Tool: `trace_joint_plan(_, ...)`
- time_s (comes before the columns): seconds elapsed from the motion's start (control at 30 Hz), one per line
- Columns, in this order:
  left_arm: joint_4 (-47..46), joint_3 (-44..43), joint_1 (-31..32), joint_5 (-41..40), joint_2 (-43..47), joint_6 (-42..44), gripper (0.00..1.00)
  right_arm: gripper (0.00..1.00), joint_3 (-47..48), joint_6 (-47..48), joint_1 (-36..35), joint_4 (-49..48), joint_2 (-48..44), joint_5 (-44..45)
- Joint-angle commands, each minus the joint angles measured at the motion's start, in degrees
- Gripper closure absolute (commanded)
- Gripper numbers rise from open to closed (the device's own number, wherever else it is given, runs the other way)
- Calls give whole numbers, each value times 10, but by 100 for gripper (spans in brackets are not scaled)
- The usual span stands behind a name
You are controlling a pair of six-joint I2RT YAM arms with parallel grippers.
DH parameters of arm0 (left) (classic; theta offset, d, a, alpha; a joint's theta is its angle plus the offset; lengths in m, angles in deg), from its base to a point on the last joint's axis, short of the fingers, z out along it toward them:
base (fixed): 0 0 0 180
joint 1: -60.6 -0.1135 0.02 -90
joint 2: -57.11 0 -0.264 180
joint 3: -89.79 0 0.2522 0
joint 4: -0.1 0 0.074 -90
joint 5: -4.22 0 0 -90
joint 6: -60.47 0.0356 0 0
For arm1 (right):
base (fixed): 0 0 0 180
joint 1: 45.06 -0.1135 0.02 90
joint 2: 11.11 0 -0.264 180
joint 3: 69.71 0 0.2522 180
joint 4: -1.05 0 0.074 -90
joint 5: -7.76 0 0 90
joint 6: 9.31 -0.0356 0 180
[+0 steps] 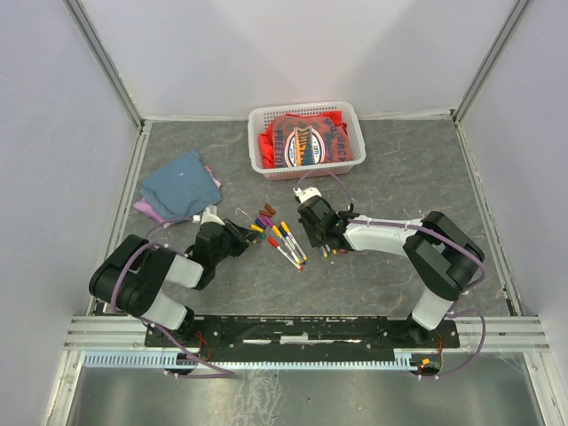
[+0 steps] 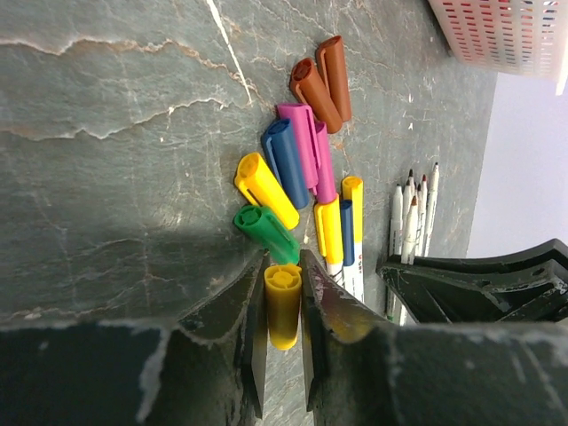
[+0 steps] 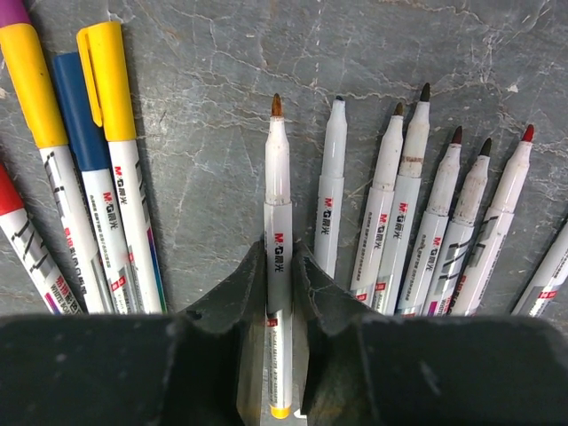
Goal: Open the pen caps
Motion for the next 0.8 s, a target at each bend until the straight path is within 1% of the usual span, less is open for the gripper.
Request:
trace_joint_plan(0.0, -20, 17, 2, -11, 22, -14, 74, 77, 20, 0, 2, -4, 9, 16)
trace_joint_plan(0.1, -20, 28, 2, -16, 40, -16, 72, 75, 27, -1, 1, -4, 20, 16)
trace_joint_plan(0.2, 20, 29, 2, -29, 77, -6, 66, 74, 34, -7, 1, 0, 30, 18)
trace_joint_plan(0.27, 33, 30, 3, -32, 89, -3, 64, 73, 30, -9, 1, 0, 27, 24)
trace_joint_plan(0.53, 37, 30, 4, -31, 86, 3, 63, 70, 18, 1, 1, 1, -6, 46)
trace_joint_plan(0.77, 38, 31, 7, -35, 80, -2, 62, 69, 15, 6, 1, 2, -18, 49)
